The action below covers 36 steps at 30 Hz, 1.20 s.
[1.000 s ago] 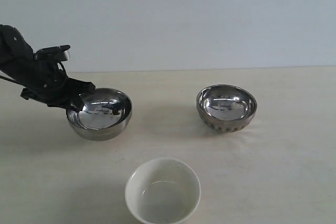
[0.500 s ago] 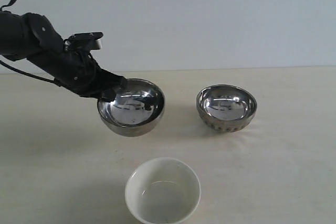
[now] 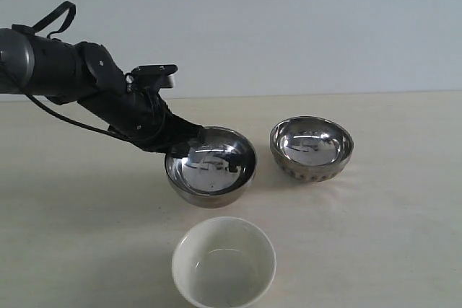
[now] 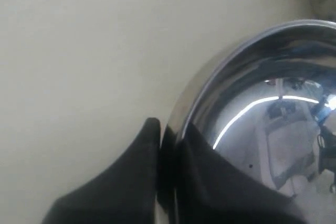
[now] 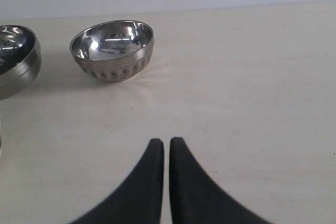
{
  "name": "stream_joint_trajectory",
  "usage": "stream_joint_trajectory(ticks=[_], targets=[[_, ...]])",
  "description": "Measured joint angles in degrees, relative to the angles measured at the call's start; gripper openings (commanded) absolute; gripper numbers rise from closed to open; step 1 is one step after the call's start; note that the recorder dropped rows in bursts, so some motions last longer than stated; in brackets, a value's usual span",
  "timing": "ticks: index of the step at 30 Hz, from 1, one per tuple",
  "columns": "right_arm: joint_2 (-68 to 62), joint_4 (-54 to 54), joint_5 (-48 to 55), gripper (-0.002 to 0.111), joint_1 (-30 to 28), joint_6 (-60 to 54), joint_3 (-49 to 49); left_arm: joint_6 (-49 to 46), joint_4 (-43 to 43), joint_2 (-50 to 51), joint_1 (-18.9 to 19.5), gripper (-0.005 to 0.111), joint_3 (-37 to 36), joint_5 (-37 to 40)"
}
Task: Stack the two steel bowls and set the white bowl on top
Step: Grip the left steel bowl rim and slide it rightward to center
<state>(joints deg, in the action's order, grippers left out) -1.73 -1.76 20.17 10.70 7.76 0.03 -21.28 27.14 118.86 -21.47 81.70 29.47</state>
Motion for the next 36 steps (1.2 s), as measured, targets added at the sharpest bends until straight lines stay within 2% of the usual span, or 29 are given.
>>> stream_joint_trajectory(ticks=[19, 24, 26, 32, 36], targets=[[0.0, 0.1, 0.0, 0.0, 0.0, 0.0, 0.0, -0.4, 2.1, 4.4, 0.0, 0.004, 0.1, -3.2], [0.0, 0.1, 0.0, 0.0, 0.0, 0.0, 0.0, -0.4, 2.3, 4.4, 0.0, 0.005, 1.9, -1.3], [0.0, 0.1, 0.0, 0.0, 0.0, 0.0, 0.0, -0.4, 2.3, 4.4, 0.0, 0.012, 2.4, -0.5], [0.0, 0.1, 0.0, 0.0, 0.0, 0.0, 0.0, -0.5, 2.3, 4.4, 0.0, 0.049, 2.7, 0.6], [0.0, 0.1, 0.0, 0.0, 0.0, 0.0, 0.0, -0.6, 2.3, 4.4, 0.0, 0.062, 2.7, 1.4]])
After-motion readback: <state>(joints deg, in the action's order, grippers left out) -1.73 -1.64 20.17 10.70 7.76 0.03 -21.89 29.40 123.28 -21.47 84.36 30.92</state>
